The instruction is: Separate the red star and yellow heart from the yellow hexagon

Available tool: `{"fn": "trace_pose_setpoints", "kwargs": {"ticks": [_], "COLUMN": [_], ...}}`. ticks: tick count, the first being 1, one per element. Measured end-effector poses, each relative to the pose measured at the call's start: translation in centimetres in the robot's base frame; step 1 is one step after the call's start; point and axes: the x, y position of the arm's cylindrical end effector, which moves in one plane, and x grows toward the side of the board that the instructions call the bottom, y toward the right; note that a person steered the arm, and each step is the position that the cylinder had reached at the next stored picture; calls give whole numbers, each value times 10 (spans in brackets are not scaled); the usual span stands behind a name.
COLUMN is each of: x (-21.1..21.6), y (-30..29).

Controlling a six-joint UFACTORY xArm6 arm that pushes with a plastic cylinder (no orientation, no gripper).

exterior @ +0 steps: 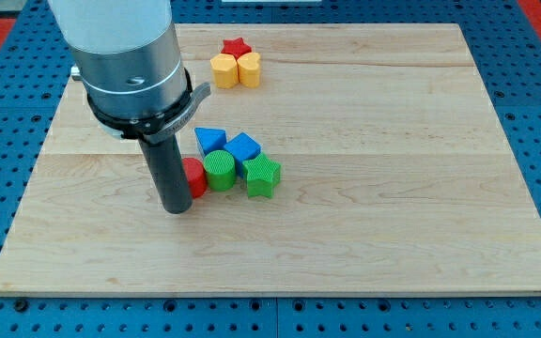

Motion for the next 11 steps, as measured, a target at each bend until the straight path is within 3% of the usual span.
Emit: {"fn": "trace_pose_setpoints", "kwargs": {"ticks": [1, 2, 5, 6, 7, 8, 11], "x": [-11, 14, -205, -249, -270, -268, -177], "y": [4, -26, -1, -13, 53, 94, 111]}}
